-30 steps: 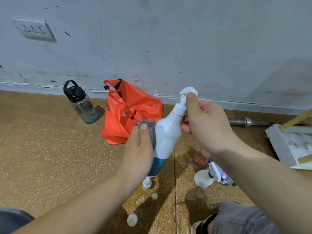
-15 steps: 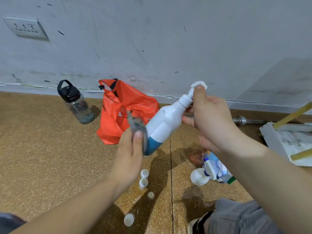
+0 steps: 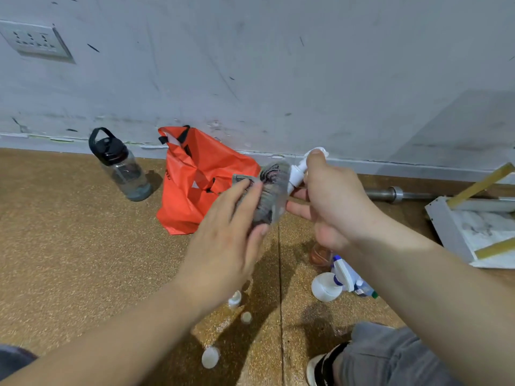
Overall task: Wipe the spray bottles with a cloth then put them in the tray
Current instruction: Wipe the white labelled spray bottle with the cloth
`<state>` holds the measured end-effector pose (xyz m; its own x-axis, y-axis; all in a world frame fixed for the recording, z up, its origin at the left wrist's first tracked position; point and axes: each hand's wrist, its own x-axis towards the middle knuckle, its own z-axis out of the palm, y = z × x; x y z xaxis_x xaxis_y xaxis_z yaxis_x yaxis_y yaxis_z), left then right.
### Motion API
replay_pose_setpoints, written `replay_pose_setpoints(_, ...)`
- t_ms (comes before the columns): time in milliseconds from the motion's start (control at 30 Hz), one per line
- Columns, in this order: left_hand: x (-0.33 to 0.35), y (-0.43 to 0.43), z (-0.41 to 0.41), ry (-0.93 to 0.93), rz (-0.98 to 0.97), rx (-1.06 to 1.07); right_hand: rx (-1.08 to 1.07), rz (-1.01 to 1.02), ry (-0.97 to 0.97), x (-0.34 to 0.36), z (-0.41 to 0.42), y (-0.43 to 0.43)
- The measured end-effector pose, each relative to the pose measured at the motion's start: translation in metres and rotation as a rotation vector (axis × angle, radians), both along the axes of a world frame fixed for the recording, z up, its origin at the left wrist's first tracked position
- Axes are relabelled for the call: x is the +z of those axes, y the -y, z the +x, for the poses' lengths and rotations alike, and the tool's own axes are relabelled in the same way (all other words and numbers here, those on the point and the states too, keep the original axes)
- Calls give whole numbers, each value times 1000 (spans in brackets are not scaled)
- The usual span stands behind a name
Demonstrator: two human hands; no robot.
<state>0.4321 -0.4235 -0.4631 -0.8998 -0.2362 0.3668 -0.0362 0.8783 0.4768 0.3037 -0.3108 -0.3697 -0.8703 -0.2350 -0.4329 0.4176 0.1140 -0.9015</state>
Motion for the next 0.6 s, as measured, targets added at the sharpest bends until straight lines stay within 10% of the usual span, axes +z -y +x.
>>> replay_pose_setpoints(333,-38,34,1,185,1169,585,-157,-32,41,-2,-27,-12)
replay_pose_setpoints(467,-1,33,-13,-88,875,648,-155,-43,68,-6,-27,-10)
replay_pose_setpoints(600,36,19,-10,-183,242,141,-125,-31,99,-5,-21,-7)
